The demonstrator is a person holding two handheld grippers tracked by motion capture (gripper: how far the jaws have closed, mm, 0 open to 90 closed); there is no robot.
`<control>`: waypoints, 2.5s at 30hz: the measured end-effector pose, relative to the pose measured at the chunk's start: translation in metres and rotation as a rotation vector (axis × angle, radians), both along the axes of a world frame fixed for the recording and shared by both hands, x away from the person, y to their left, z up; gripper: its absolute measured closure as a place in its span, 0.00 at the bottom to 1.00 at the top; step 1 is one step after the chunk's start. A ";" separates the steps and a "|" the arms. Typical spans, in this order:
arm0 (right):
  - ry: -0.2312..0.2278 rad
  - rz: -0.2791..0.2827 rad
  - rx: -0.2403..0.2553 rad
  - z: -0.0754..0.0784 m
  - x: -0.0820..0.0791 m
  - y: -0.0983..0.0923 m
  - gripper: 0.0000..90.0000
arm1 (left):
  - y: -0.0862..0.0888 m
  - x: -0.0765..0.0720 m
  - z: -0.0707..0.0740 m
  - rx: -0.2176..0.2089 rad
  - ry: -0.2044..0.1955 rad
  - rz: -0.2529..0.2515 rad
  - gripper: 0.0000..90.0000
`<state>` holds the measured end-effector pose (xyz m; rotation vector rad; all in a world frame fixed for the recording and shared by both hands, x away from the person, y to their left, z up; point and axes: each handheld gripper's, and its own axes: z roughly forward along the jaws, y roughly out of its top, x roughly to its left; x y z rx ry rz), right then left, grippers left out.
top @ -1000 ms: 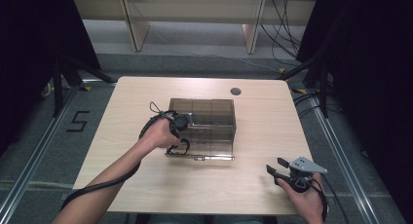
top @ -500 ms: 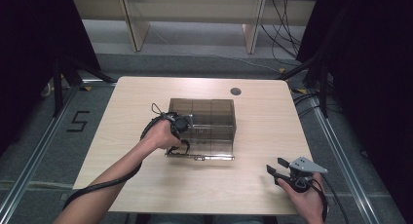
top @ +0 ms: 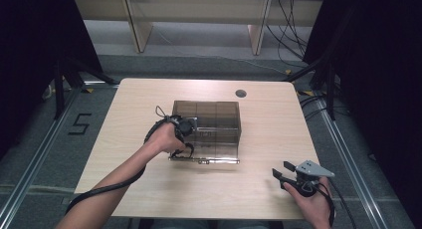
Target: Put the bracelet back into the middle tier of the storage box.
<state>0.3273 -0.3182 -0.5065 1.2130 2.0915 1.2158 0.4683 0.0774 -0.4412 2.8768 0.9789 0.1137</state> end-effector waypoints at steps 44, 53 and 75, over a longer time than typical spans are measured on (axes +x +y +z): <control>0.002 -0.007 0.004 -0.001 0.000 0.001 0.49 | 0.001 -0.001 0.008 -0.028 -0.067 -0.005 0.95; 0.002 -0.008 -0.001 -0.001 0.000 0.001 0.49 | 0.002 -0.001 0.007 -0.035 -0.087 0.009 0.94; 0.018 -0.020 0.005 -0.001 -0.002 0.003 0.49 | 0.029 -0.019 0.031 -0.166 -0.112 0.054 0.70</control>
